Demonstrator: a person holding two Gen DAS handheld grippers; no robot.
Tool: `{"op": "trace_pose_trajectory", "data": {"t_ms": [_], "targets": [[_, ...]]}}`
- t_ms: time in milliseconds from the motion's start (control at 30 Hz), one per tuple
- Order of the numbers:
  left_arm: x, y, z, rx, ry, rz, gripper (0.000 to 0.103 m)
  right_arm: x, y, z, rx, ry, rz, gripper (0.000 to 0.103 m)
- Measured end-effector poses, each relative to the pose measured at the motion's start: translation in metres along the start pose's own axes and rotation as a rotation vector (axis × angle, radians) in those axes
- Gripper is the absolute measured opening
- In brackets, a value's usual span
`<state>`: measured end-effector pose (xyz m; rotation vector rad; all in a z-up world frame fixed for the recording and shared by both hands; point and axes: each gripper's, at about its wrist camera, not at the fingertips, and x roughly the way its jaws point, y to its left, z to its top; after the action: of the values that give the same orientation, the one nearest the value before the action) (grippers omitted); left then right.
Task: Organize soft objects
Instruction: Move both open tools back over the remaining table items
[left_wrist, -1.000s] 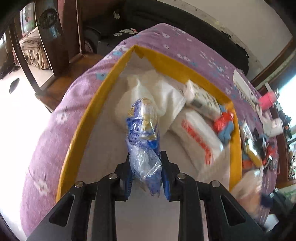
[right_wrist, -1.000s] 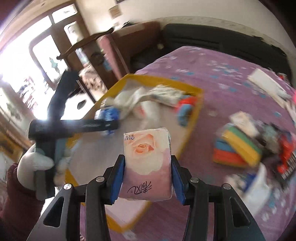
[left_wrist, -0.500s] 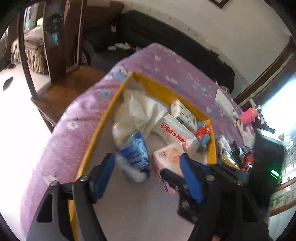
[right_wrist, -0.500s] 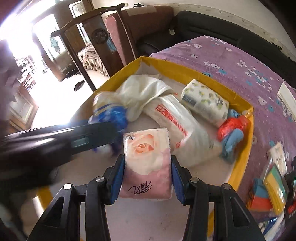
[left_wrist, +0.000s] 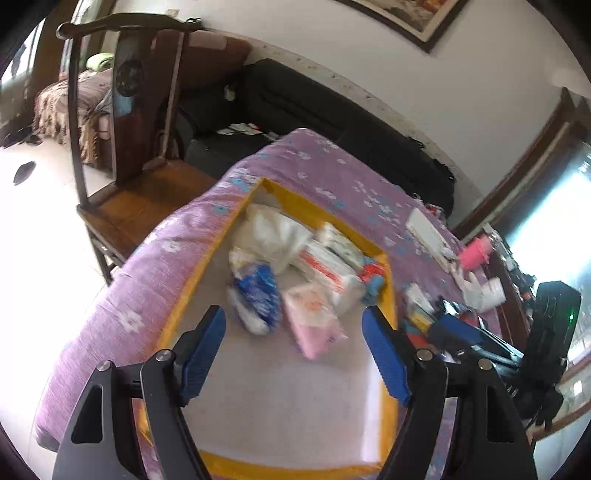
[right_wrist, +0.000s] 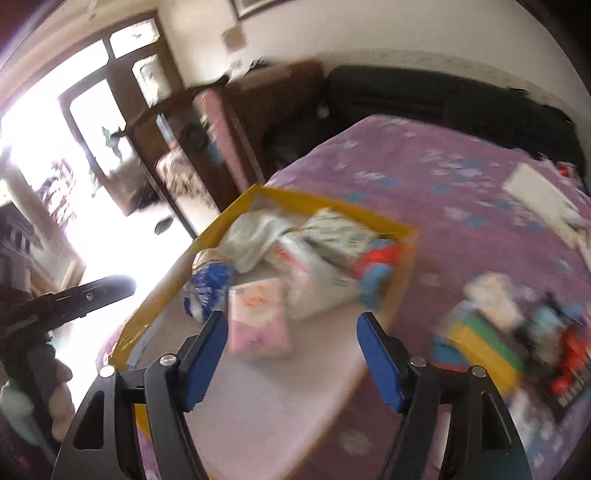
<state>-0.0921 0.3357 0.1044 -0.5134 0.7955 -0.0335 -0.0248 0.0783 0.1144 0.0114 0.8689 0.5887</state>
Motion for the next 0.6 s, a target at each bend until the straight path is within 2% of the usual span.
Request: {"op": "trace_pose_trajectory", "data": {"t_ms": [167, 333, 467, 600], "targets": [[-0.001, -0.049, -0.026, 0.077, 0.018, -0.05, 0.081, -0.066, -0.092, -0.045, 0.173, -0.055, -0.11, 0.083], [0.021, -0.109, -0.058, 0.172, 0.083, -0.111, 0.081, -0.1, -0.167, -0.092, 0.33, -0.05, -0.193, 0.083], [0.046, -0.141, -0.082, 0.211, 0.157, -0.124, 0.081, -0.117, -0.205, -0.119, 0.406, -0.057, -0.224, 0.082], [0.065, -0.16, -0.098, 0.21, 0.21, -0.117, 0.081, -0.122, -0.228, -0.125, 0.447, -0.068, -0.237, 0.082]]}}
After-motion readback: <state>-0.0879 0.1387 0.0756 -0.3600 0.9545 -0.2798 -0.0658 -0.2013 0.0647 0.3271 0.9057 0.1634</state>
